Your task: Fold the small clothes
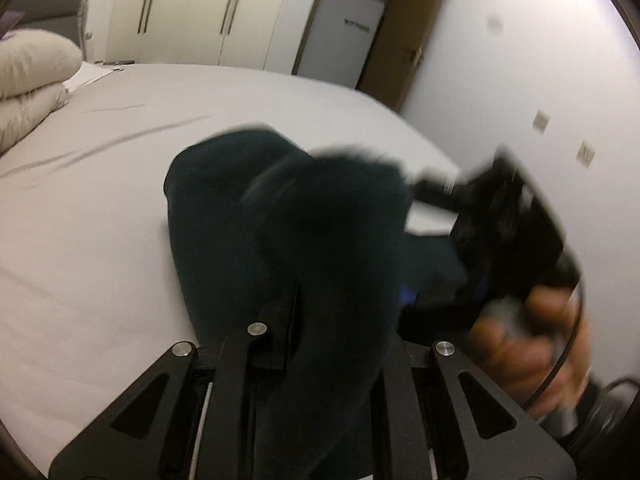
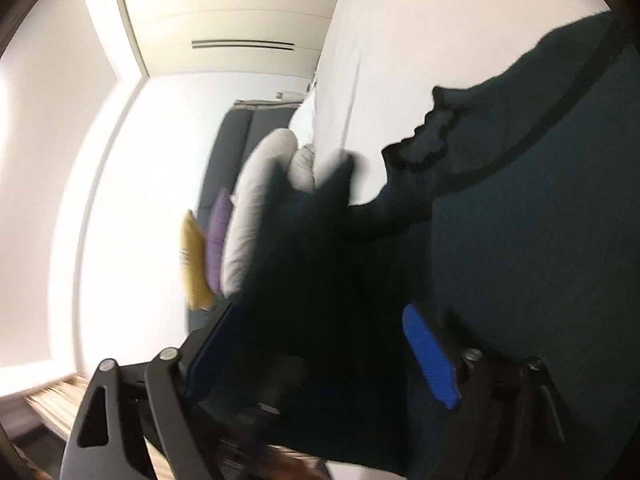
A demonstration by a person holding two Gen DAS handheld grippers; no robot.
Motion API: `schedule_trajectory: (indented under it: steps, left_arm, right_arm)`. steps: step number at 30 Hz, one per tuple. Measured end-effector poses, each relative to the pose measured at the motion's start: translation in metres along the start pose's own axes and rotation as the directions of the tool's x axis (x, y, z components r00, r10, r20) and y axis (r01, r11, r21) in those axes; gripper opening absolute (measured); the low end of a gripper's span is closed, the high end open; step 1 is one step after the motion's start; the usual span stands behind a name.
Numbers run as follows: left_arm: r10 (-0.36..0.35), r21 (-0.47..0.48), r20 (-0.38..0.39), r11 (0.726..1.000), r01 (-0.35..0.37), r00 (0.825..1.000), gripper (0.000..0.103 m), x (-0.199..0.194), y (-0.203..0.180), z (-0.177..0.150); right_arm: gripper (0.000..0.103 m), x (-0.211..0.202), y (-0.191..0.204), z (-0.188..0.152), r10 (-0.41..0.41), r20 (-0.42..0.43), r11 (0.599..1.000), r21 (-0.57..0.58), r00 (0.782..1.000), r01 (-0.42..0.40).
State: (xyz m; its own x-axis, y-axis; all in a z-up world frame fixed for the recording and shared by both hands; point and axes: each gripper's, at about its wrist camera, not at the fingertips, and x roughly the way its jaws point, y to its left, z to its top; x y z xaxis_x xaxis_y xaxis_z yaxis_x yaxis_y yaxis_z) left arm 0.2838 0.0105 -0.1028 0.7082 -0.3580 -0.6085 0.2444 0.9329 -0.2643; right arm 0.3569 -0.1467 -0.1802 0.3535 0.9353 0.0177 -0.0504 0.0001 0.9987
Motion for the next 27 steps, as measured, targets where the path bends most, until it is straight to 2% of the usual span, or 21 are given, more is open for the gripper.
schedule_trajectory:
  steps: [3, 6, 9, 12, 14, 16, 19, 24, 27]
  left_arm:
    - [0.039, 0.078, -0.03, 0.996, -0.037, 0.999, 0.012, 0.011, -0.012, -0.008]
    - [0.088, 0.174, -0.023, 0.981, -0.083, 0.996, 0.012, 0.015, -0.025, -0.012]
    - [0.11, 0.254, -0.007, 0.961, -0.105, 0.994, 0.012, 0.017, -0.038, -0.017]
    - [0.132, 0.37, 0.018, 0.92, -0.129, 0.991, 0.012, 0.023, -0.061, -0.027]
    - [0.138, 0.409, 0.023, 0.902, -0.135, 0.99, 0.012, 0.022, -0.069, -0.032]
    - [0.136, 0.431, 0.021, 0.893, -0.132, 0.991, 0.012, 0.027, -0.074, -0.032]
    - [0.123, 0.451, 0.01, 0.885, -0.114, 0.992, 0.012, 0.032, -0.079, -0.032]
    - [0.08, 0.499, 0.024, 0.863, -0.082, 0.996, 0.012, 0.031, -0.092, -0.026]
    - [0.038, 0.533, 0.026, 0.845, -0.047, 0.999, 0.01, 0.03, -0.109, -0.02]
  right_arm:
    - [0.088, 0.002, 0.0, 0.004, -0.023, -0.016, 1.0, -0.004, 1.0, 0.023]
    - [0.091, 0.007, 0.012, 0.01, -0.037, -0.024, 0.999, -0.039, 0.999, 0.036]
    - [0.091, 0.016, 0.016, 0.017, -0.149, -0.063, 0.988, -0.061, 0.987, 0.145]
    - [0.069, 0.023, 0.018, 0.026, -0.281, -0.093, 0.956, -0.109, 0.955, 0.271]
    - [0.04, 0.02, 0.015, 0.027, -0.351, -0.094, 0.931, -0.146, 0.932, 0.336]
    - [0.028, 0.012, 0.013, 0.028, -0.4, -0.082, 0.908, -0.167, 0.913, 0.383]
    - [0.02, -0.002, 0.012, 0.029, -0.431, -0.042, 0.888, -0.196, 0.901, 0.415]
    - [0.018, -0.042, 0.03, 0.029, -0.44, 0.066, 0.861, -0.252, 0.896, 0.441]
    - [0.018, -0.089, 0.039, 0.029, -0.447, 0.148, 0.841, -0.266, 0.882, 0.471]
